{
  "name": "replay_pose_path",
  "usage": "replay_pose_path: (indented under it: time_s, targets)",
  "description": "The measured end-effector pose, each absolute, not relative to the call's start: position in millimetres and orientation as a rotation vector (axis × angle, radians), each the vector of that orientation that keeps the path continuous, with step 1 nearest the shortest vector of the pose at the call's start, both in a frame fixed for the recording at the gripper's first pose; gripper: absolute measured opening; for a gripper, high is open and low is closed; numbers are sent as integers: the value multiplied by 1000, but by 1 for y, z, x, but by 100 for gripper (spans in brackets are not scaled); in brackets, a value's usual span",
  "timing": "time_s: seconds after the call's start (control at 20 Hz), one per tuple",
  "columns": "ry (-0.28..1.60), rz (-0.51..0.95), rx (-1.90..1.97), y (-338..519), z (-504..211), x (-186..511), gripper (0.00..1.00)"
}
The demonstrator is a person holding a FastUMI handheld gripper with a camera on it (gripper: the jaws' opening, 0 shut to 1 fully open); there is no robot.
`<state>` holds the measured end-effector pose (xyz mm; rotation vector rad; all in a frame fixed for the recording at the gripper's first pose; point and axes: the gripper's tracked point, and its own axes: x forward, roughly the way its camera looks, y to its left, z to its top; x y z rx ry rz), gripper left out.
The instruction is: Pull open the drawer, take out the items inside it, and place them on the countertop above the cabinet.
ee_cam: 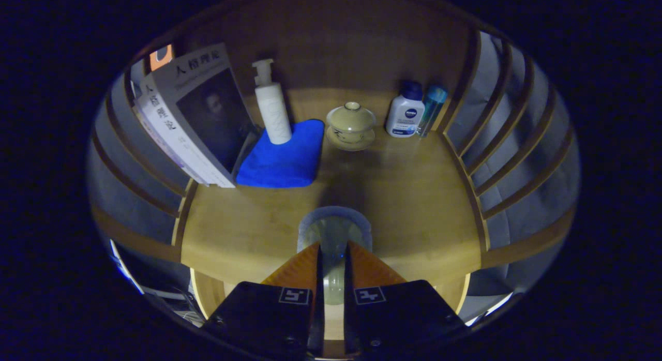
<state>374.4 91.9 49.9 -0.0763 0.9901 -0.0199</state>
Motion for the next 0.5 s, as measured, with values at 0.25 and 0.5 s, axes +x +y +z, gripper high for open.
replay_pose_path:
  time_s: [0.25,0.5]
  targets:
    - [1040,-13,-97,93,31,388,18]
    - [1034,-32,-135,93,25,397,21]
